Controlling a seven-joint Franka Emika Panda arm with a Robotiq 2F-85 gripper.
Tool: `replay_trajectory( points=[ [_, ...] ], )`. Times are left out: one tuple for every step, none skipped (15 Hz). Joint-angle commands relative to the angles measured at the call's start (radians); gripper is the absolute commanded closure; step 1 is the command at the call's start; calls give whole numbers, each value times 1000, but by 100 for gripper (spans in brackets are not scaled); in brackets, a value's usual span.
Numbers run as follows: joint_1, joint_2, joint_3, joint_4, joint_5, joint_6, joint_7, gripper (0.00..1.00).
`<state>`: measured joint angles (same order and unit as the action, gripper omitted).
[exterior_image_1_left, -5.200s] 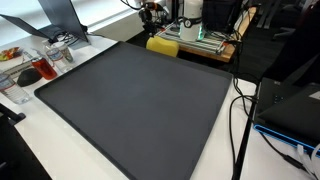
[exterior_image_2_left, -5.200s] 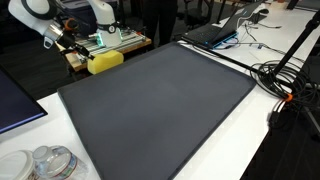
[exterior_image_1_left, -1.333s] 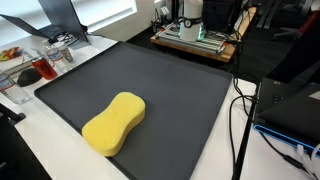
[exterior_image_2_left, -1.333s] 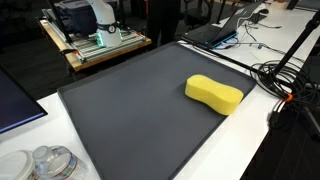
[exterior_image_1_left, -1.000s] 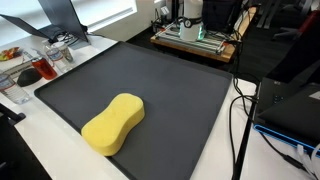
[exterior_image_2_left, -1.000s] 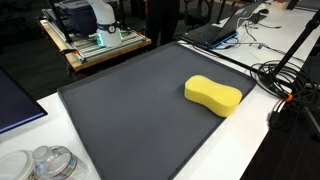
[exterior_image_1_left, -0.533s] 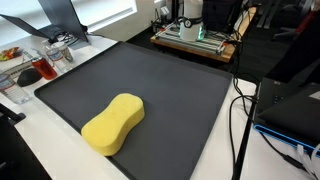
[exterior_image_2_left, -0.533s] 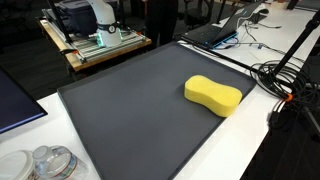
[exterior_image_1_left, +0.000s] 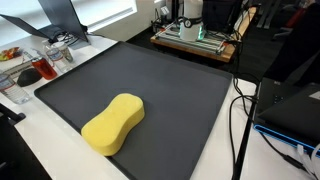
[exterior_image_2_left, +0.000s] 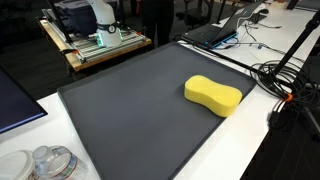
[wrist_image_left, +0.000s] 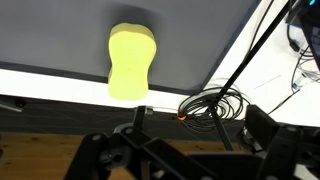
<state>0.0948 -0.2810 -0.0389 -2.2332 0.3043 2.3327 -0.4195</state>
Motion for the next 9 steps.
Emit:
replay_trajectory(
  points=[
    [16, 134, 40, 174, -91, -103, 43, 0],
    [19, 177, 56, 231, -116, -144, 50, 0],
    [16, 218, 72, 284, -149, -182, 69, 0],
    [18, 263, 88, 345, -181, -226, 87, 0],
    [18, 303, 105, 398, -219, -267, 113, 0],
    [22, 343, 120, 453, -247, -306, 137, 0],
    [27, 385, 134, 508, -286, -340, 163, 0],
    [35, 426, 148, 562, -323, -375, 185, 0],
    [46, 468, 159, 617, -366, -403, 214, 0]
  ],
)
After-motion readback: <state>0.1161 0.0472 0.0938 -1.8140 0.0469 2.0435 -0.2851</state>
